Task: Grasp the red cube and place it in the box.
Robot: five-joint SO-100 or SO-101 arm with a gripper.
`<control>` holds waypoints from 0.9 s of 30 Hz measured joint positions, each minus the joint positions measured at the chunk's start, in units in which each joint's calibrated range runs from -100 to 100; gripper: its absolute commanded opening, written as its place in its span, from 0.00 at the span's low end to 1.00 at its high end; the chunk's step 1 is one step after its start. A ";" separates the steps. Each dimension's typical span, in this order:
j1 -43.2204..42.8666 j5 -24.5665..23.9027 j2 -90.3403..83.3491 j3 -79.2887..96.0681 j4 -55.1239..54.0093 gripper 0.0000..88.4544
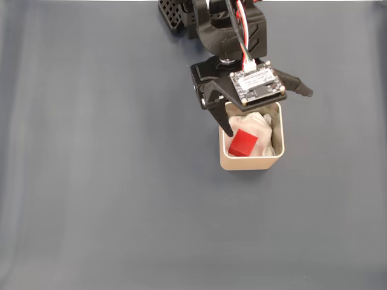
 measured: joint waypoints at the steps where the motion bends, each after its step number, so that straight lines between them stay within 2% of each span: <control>1: 0.00 -0.10 -0.27 0.73 -0.24 0.65; 4: 0.00 -0.15 -0.80 1.73 -0.97 0.61; 7: 0.00 -0.05 -1.34 2.09 -1.46 0.49; 11: 0.53 0.00 -1.34 2.09 -1.71 0.22; 15: 2.10 -0.29 -2.32 2.09 -2.68 0.01; 20: 5.64 -0.34 -2.94 2.46 -3.01 0.00; 27: 11.72 -0.39 -9.27 12.30 -4.63 0.00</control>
